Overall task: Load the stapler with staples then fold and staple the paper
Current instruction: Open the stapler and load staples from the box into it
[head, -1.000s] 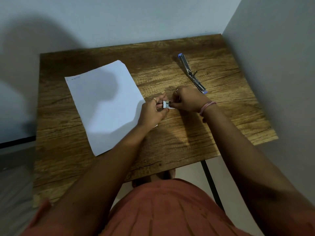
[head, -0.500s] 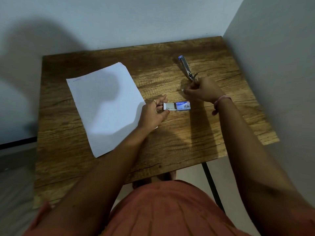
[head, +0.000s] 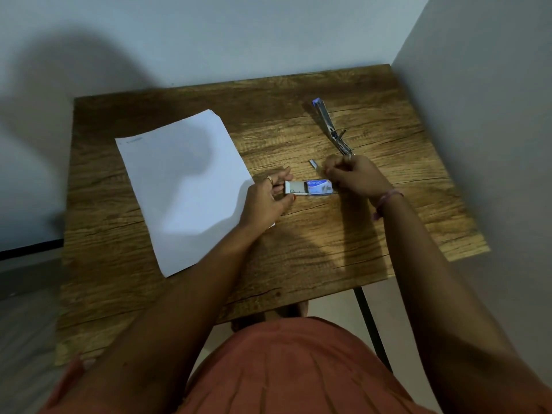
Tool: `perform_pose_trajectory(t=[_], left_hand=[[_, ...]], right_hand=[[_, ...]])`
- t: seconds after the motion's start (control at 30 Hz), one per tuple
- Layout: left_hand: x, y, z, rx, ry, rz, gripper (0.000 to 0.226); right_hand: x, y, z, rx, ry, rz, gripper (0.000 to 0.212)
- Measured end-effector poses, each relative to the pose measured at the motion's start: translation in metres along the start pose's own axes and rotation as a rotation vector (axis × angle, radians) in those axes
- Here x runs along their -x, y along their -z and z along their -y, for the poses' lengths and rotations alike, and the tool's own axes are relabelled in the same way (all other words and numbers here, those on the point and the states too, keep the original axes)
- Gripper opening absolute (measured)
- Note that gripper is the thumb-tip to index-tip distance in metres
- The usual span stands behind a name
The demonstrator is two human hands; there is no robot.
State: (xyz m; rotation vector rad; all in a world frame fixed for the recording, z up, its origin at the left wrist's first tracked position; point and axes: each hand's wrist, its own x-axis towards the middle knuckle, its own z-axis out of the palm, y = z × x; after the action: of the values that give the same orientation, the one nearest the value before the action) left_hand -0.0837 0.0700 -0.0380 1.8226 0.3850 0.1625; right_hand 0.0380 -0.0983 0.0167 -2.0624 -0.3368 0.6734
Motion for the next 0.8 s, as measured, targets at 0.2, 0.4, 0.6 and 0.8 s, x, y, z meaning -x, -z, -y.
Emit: perform_pose_trajectory(t=[0.2,0.4,0.6,0.8], left_hand=[[0.0,-0.001,-0.002,-0.029,-0.002,-0.007,0.06],[-0.001,-0.001,-0.006,-0.023,0.046,-0.018,0.063],[-0.002,0.006,-0.004,0.101,0.099,-0.045,0.063],[-0.001,0.005,-0.004,0.109,0.105,-0.053,0.063]], right_hand=[[0.025,-0.002,-0.025,-0.007,0.057,0.053,0.048],[0.022,-0.013,-0.023,0.128,0.145,-0.057,0.041],[0.021,-0.039,-0.015,0.264,0.259,-0.139,0.033],[0.024,-0.055,-0.014,0.266,0.212,-0.229,0.027]])
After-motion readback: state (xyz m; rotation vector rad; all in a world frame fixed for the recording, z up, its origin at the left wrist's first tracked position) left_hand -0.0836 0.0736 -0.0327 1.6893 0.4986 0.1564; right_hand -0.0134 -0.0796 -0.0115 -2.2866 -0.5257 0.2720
